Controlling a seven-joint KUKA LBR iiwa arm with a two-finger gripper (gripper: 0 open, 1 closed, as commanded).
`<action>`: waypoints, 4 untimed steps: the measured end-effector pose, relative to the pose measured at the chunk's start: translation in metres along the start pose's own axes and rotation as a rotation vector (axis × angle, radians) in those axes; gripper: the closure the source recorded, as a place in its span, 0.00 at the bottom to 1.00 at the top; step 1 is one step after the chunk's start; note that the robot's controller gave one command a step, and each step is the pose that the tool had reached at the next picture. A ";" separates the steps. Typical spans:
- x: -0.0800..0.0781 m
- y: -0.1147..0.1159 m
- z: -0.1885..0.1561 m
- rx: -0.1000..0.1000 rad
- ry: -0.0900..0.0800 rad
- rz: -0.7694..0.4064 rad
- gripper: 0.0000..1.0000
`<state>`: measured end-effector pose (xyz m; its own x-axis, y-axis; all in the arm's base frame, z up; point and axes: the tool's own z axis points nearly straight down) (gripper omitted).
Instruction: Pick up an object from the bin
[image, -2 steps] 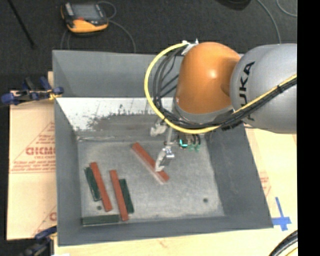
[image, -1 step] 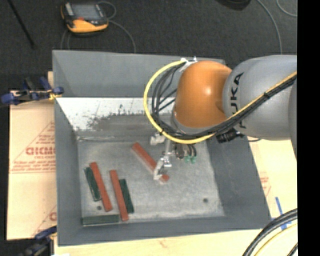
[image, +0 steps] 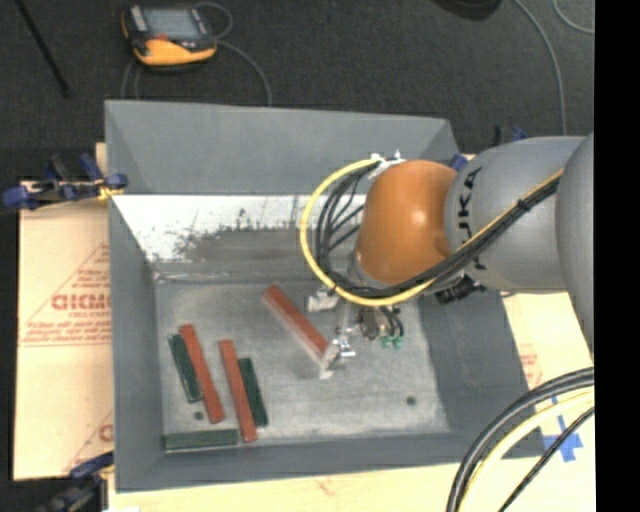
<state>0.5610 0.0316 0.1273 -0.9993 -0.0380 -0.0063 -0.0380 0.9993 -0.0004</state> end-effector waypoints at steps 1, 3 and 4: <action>-0.022 -0.016 0.033 -0.001 0.002 0.040 0.00; -0.052 0.007 0.046 -0.003 0.009 0.236 1.00; -0.061 0.050 0.018 0.002 0.005 0.228 1.00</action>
Offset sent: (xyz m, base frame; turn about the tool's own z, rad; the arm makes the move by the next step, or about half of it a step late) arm 0.0473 0.0085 -0.0573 0.2380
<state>0.6204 0.0842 0.1095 -0.9820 0.1891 -0.0012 0.1891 0.9820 -0.0013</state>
